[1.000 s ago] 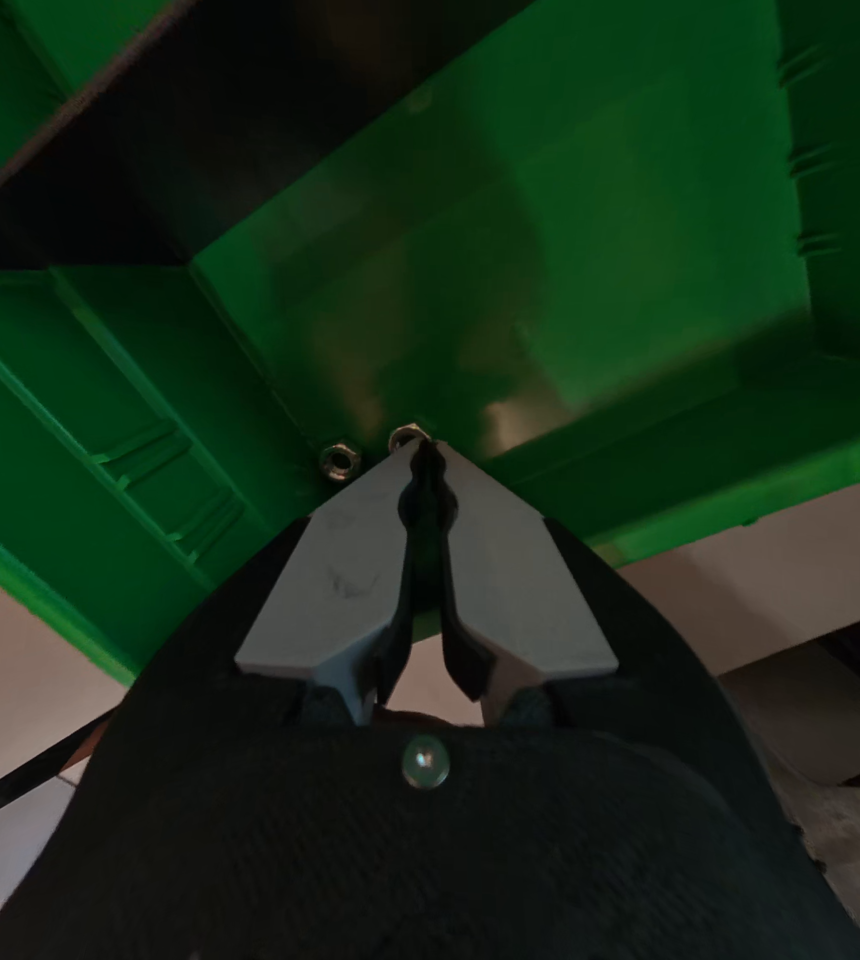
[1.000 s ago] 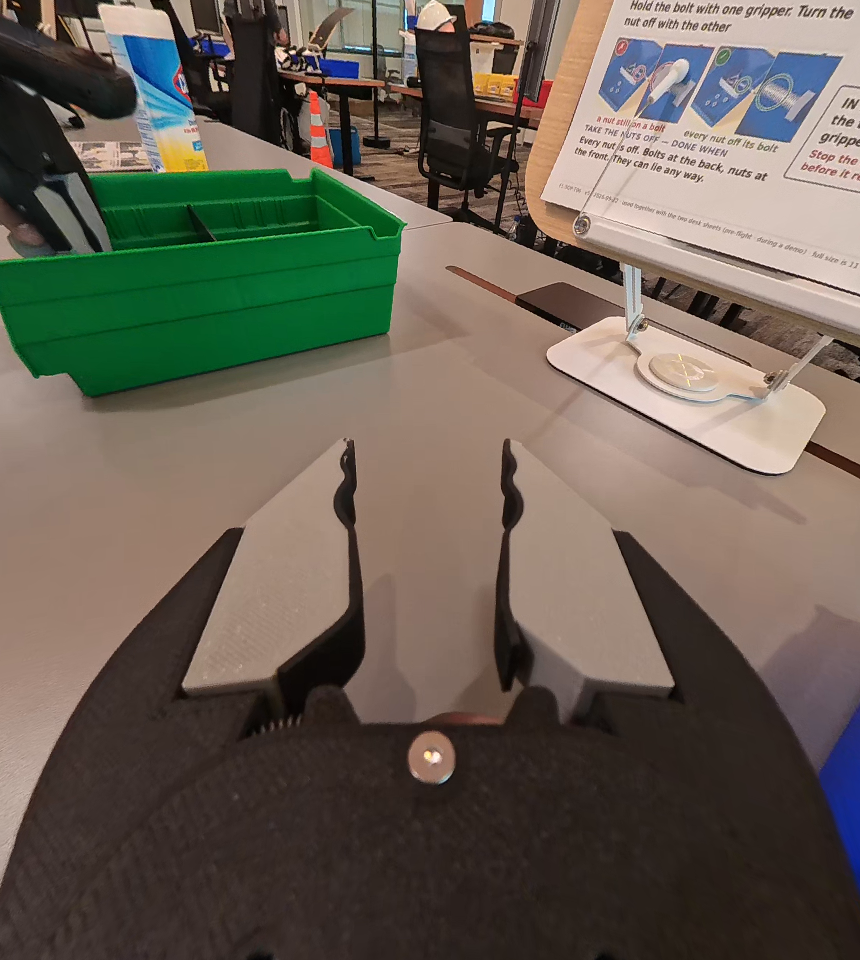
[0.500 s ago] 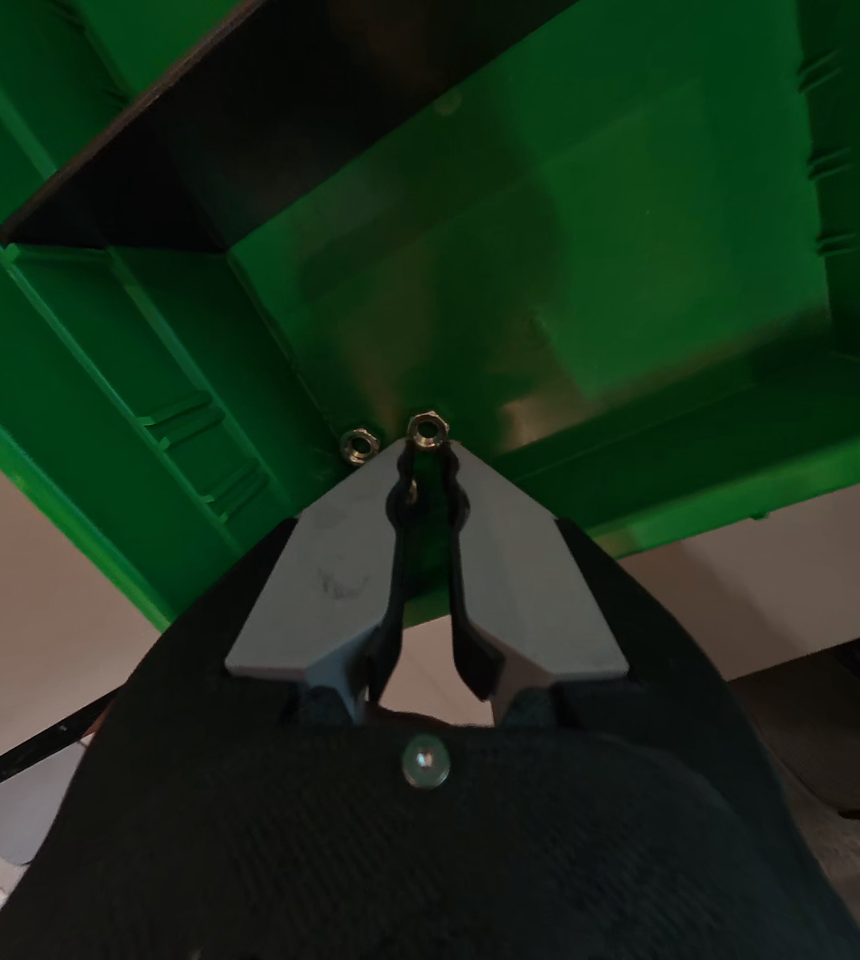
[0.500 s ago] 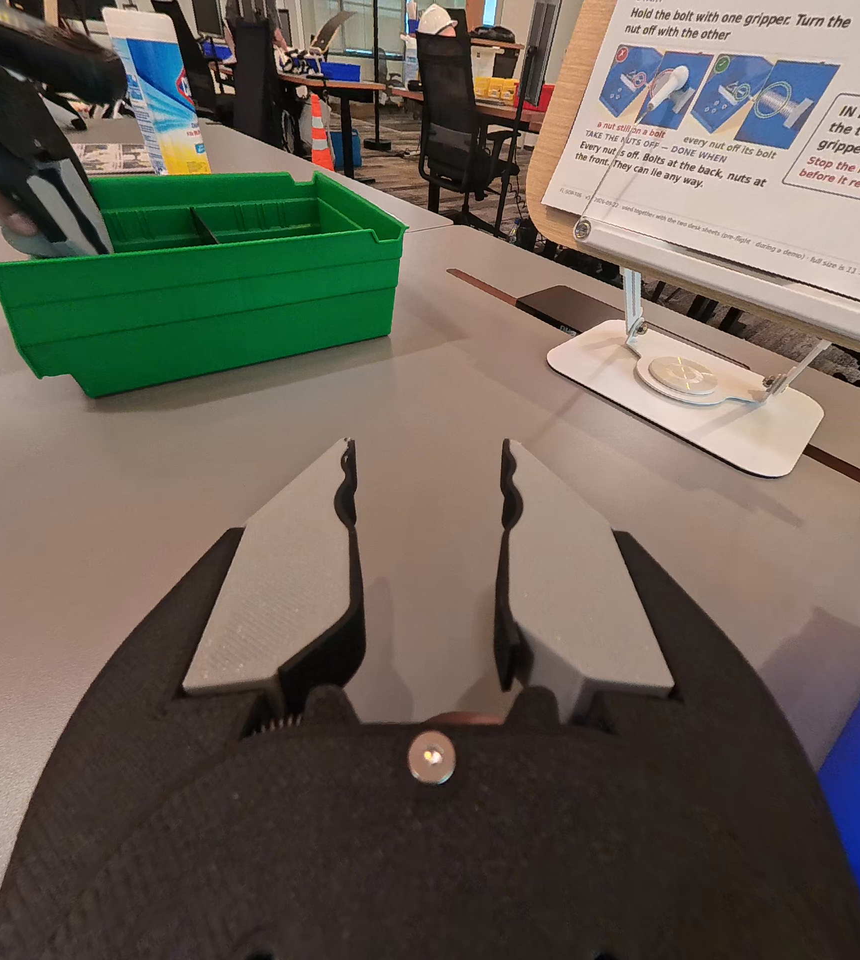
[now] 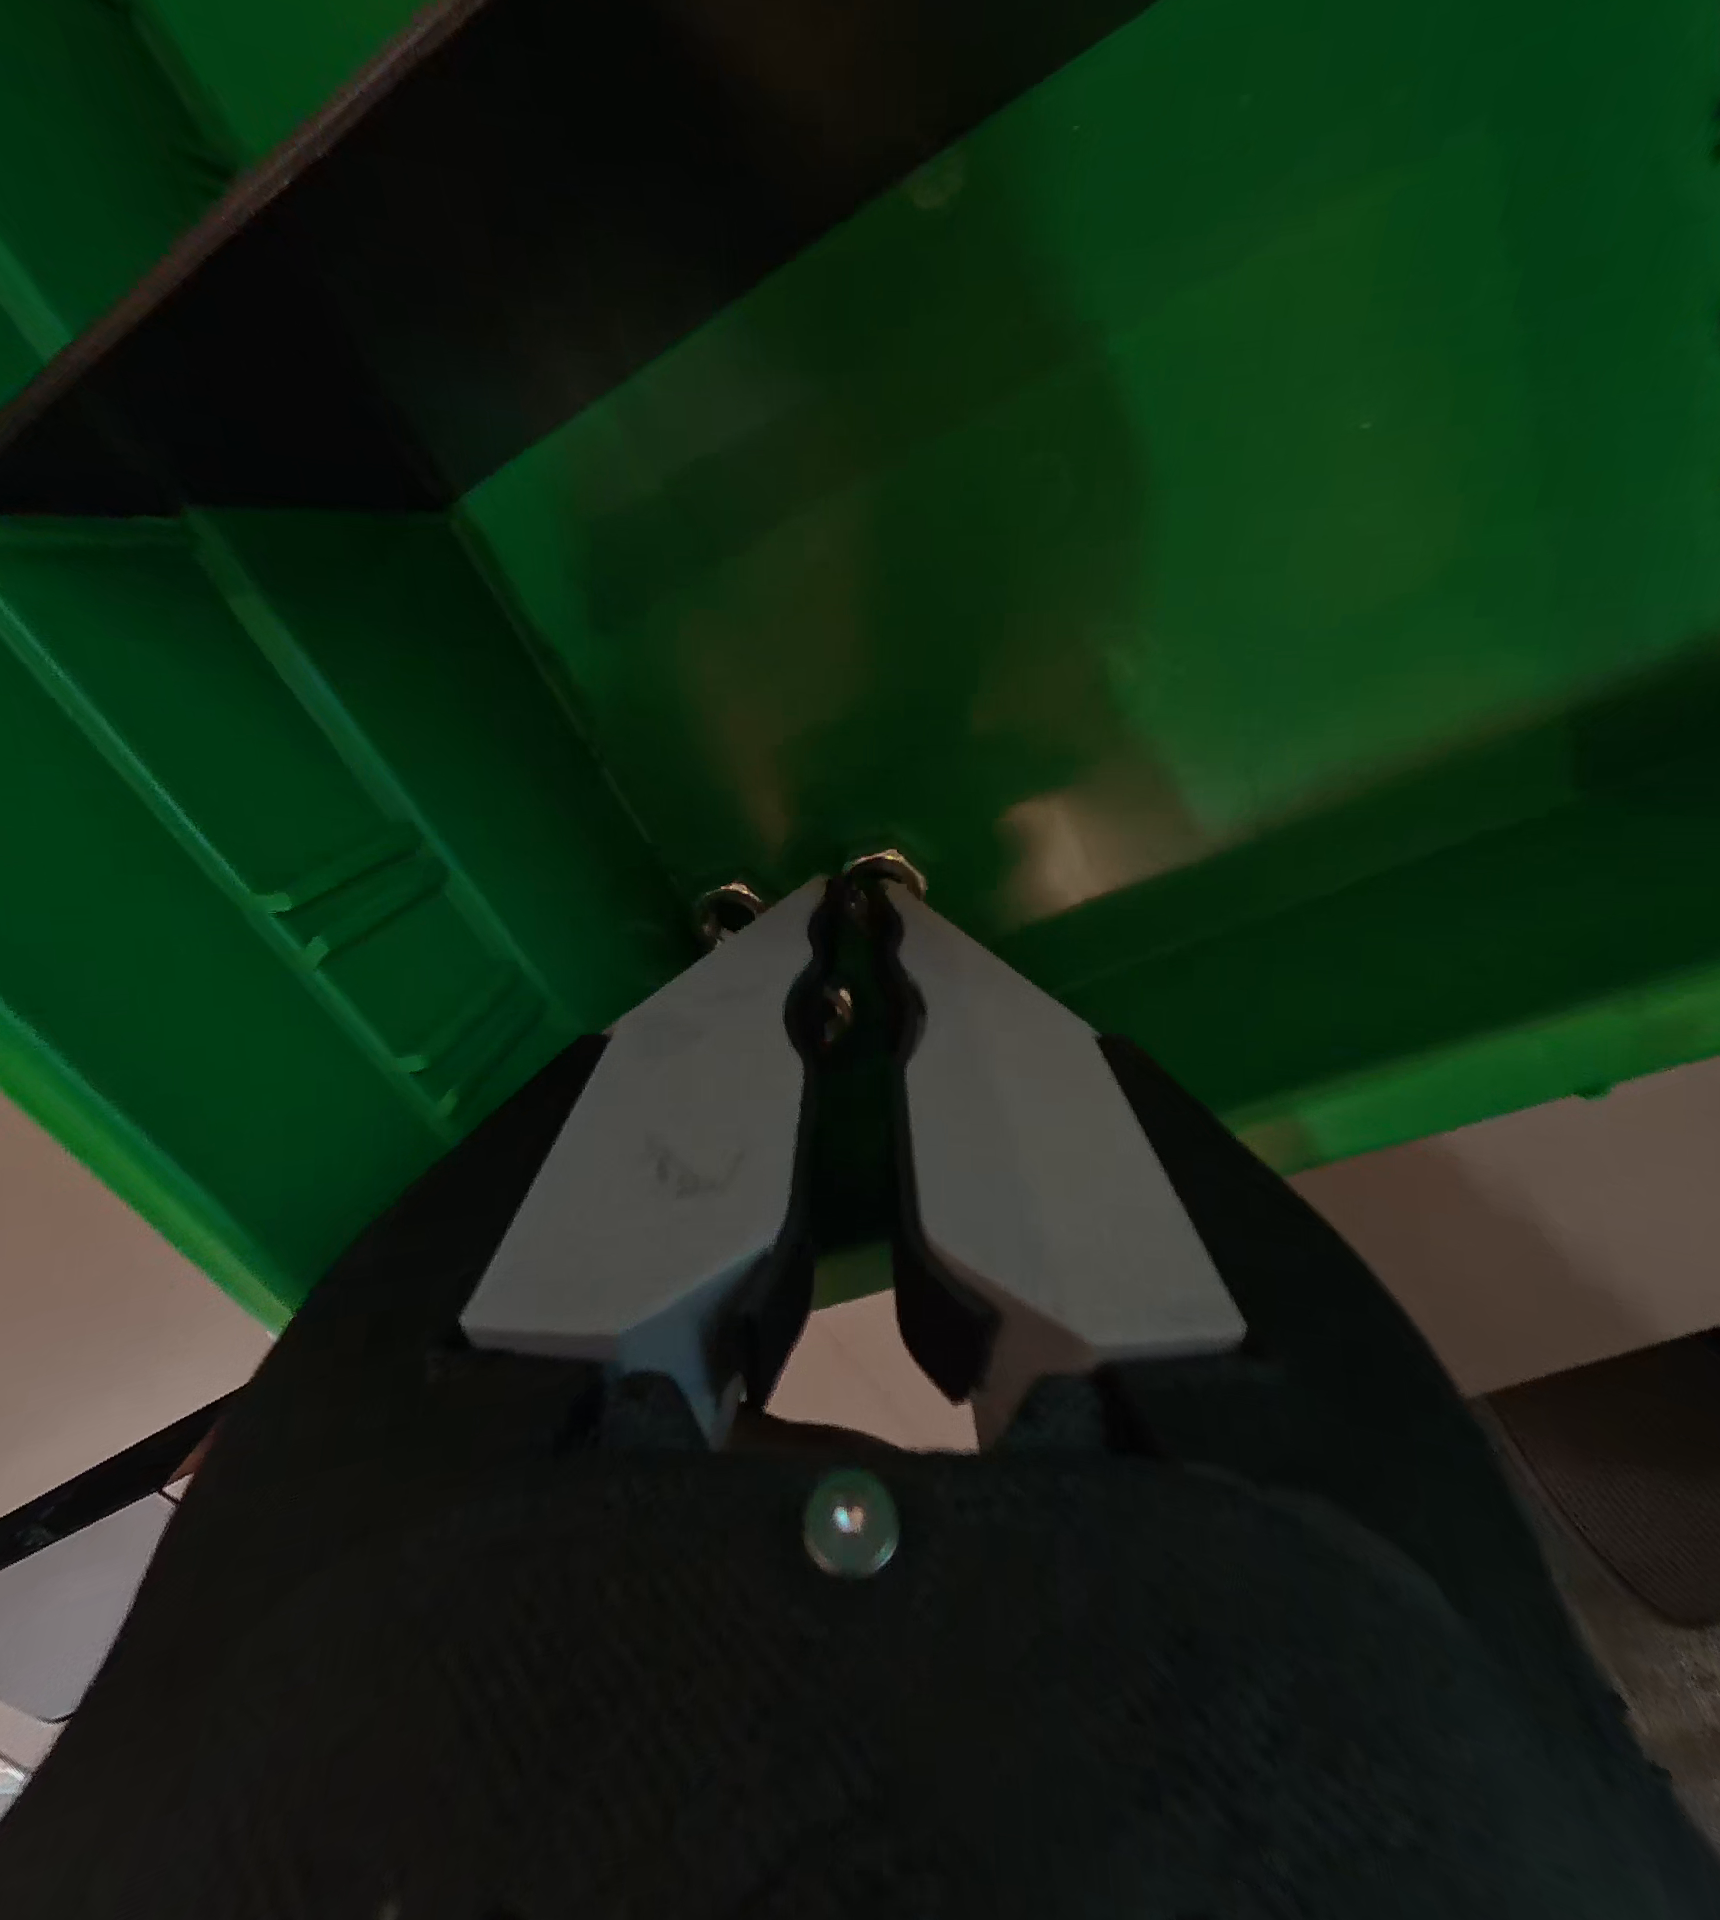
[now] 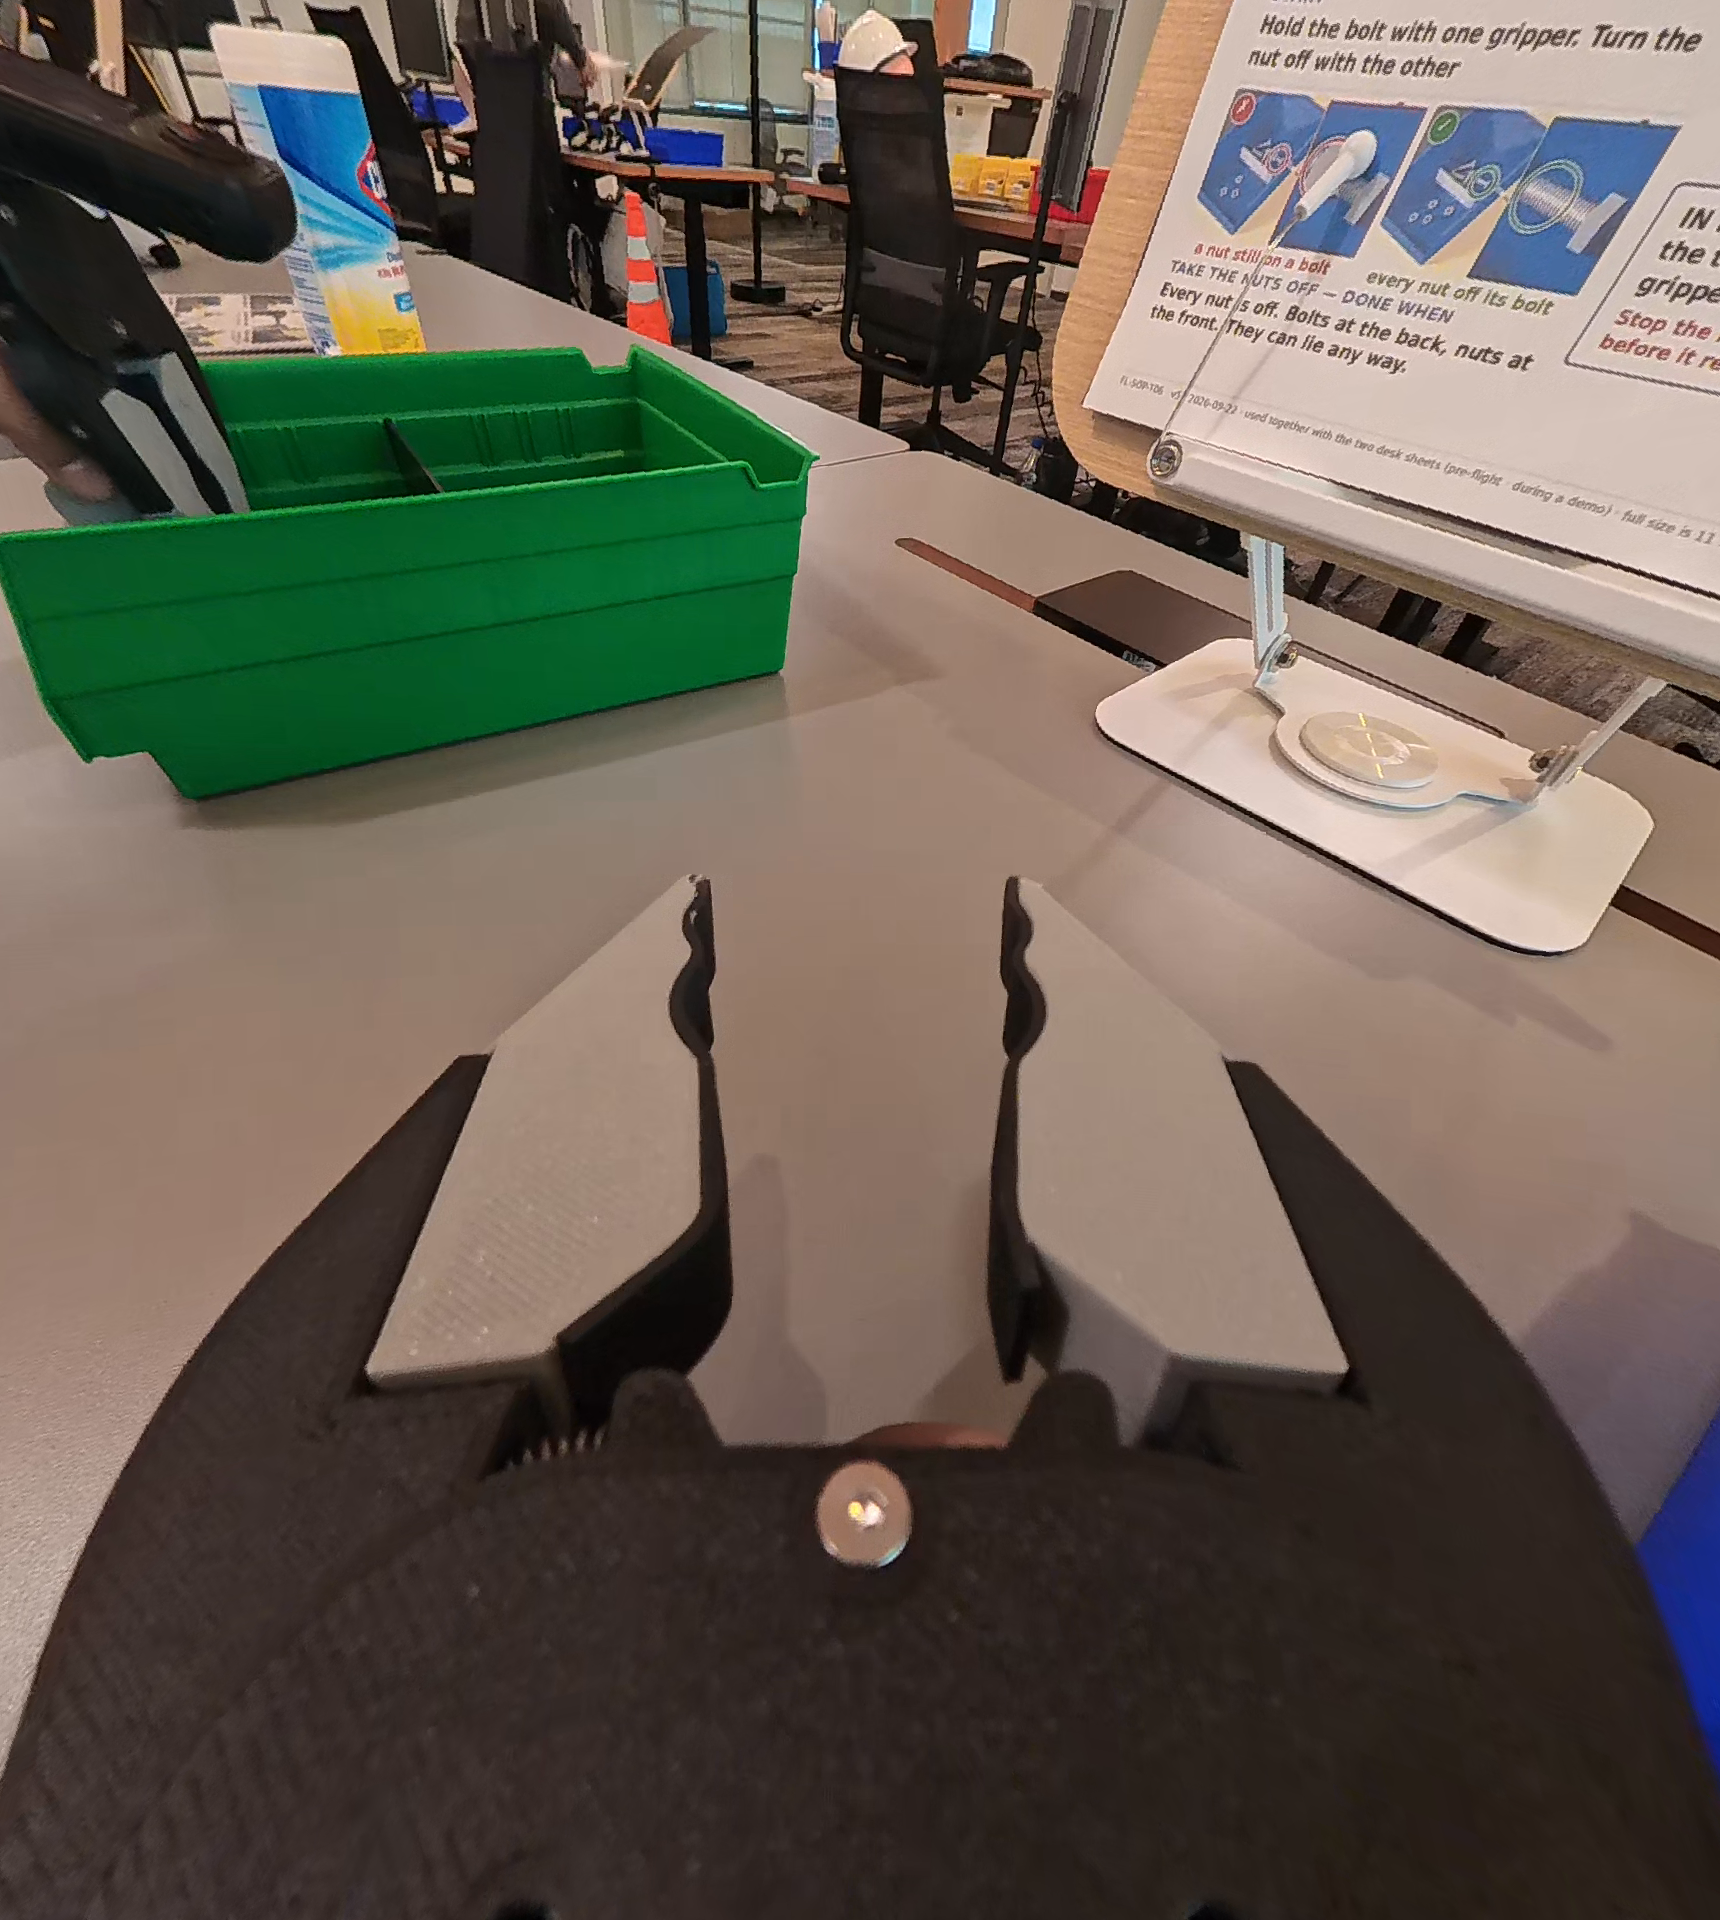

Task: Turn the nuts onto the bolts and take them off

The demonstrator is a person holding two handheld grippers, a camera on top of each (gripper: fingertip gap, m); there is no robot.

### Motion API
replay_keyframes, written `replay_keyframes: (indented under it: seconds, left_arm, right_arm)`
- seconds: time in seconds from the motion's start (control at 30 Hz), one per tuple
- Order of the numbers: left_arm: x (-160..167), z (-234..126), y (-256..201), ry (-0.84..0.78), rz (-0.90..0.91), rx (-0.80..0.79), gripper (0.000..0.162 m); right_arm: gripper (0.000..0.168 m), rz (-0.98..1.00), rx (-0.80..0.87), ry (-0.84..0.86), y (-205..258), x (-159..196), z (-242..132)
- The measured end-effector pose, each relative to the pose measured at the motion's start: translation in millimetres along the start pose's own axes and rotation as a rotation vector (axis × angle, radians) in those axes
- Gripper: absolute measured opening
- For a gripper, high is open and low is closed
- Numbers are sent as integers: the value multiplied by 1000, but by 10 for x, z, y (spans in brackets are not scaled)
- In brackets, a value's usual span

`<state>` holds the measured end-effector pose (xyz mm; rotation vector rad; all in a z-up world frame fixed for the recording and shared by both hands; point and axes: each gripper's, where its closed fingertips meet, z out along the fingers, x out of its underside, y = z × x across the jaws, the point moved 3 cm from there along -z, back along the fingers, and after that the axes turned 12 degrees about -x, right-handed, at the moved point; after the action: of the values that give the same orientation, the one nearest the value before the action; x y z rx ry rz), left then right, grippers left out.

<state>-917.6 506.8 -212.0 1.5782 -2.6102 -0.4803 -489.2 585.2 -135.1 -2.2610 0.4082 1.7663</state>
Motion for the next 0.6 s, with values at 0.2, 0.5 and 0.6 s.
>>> replay_keyframes:
  seconds: [0.2, 0.5, 0.6]
  left_arm:
    - [8, -2, -21, 10, 7, 14, 3]
    - [-11, -26, -10, -43, 15, -22, 10]
    - [-8, -26, -11, -41, 18, -22, 13]
  right_arm:
    - [53, -4, 0, -7, 6, -19, -12]
    - [52, -7, -1, -14, 13, -34, -24]
    - [52, -9, -2, -11, 16, -31, -22]
